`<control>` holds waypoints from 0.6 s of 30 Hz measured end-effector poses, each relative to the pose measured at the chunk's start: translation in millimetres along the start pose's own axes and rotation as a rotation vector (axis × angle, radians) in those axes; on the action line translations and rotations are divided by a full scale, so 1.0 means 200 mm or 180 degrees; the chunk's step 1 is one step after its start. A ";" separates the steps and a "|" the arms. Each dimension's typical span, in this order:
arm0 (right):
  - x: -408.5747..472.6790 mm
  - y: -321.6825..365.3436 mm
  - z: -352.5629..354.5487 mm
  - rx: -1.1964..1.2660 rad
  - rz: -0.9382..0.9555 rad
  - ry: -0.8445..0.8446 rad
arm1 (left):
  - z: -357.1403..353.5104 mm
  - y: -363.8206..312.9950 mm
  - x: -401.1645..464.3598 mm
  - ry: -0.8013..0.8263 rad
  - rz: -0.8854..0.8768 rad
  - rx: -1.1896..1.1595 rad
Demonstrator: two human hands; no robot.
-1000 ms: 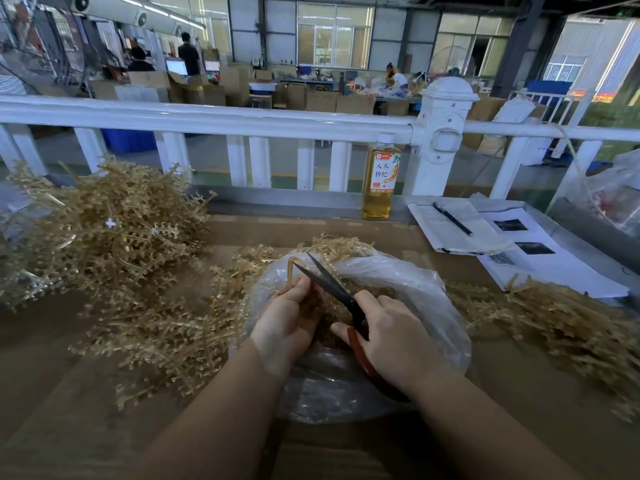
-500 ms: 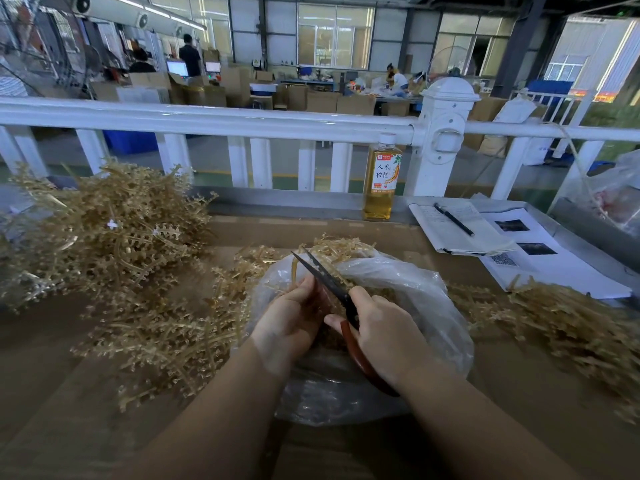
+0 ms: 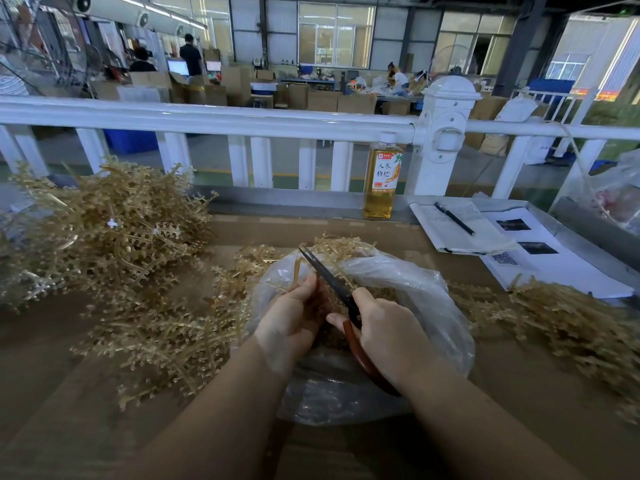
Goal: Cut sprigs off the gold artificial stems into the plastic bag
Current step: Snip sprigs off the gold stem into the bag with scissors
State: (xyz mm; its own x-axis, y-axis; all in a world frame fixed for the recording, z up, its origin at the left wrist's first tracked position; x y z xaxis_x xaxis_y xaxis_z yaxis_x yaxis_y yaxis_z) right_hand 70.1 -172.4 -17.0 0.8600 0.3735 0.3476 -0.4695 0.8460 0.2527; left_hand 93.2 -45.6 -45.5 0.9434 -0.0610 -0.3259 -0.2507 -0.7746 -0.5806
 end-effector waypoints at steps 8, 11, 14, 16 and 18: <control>-0.01 -0.01 0.01 0.0037 -0.0034 0.0029 | 0.04 0.01 0.05 -0.0149 -0.0106 0.0174; -0.01 -0.02 0.01 0.0047 -0.0082 0.0063 | 0.04 0.01 0.04 -0.0176 -0.0110 0.0146; -0.01 -0.03 0.00 0.0071 -0.0132 0.0117 | 0.04 0.01 0.04 -0.0204 -0.0110 0.0154; -0.01 -0.03 0.00 0.0110 -0.0159 0.0151 | 0.04 0.01 0.03 -0.0237 -0.0117 0.0179; -0.01 -0.04 0.00 0.0129 -0.0167 0.0148 | 0.04 0.02 0.04 -0.0268 -0.0114 0.0224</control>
State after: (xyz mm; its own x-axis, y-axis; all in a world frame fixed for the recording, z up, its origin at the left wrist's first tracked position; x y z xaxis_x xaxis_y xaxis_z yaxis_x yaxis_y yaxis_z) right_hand 71.3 -179.3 -19.3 0.8916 0.3470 0.2908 -0.4304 0.8492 0.3061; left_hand 98.2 -43.6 -55.8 0.9312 0.0214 -0.3638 -0.2345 -0.7290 -0.6431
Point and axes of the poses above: each hand's wrist, its own x-axis towards the middle knuckle, its own z-axis out of the back of the hand, y = z × x, the point moved 4 cm from there along x, towards the middle knuckle, and after that the axes turned 1 degree about y, right-handed, at the moved point
